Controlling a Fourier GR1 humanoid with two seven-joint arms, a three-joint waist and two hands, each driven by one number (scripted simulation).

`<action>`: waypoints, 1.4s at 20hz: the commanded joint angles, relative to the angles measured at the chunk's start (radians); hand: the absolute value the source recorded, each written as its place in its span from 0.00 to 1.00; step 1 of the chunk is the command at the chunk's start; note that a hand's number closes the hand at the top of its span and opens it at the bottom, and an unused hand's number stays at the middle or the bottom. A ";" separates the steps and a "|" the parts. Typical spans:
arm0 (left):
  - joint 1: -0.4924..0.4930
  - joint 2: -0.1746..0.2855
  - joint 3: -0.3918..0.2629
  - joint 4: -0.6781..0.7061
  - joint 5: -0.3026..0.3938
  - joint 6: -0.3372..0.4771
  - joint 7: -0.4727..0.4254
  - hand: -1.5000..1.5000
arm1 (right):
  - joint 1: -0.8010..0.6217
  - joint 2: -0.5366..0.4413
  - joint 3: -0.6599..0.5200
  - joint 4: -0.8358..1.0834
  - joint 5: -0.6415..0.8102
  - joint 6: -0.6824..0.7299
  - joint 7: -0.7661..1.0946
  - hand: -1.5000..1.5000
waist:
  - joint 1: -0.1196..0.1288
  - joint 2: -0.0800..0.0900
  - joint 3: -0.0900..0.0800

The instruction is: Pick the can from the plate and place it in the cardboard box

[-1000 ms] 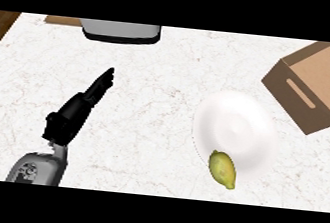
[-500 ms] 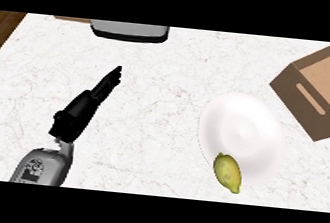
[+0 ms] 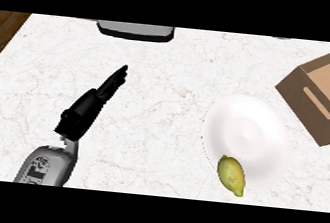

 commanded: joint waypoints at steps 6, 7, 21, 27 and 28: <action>-0.034 -0.020 -0.009 0.019 0.003 -0.008 -0.007 0.50 | -0.307 0.093 0.146 0.116 0.090 0.077 0.044 1.00 | 0.021 0.006 0.000; 0.008 0.003 0.000 0.001 0.001 -0.016 -0.012 0.50 | -0.339 0.101 0.144 0.172 0.125 0.053 0.019 1.00 | 0.004 0.001 0.000; -0.069 -0.011 0.030 0.050 0.008 -0.009 0.003 0.50 | -0.571 0.352 0.294 0.475 0.419 -0.188 -0.017 1.00 | 0.006 0.010 0.001; -0.020 0.005 0.017 0.008 -0.003 -0.016 -0.009 0.50 | -0.633 0.399 0.308 0.606 0.431 -0.012 0.069 0.00 | 0.010 0.007 0.001; -0.004 0.016 0.026 -0.022 0.023 -0.037 0.003 0.50 | -0.603 0.407 0.306 0.628 0.434 -0.034 0.019 0.00 | 0.015 0.009 0.002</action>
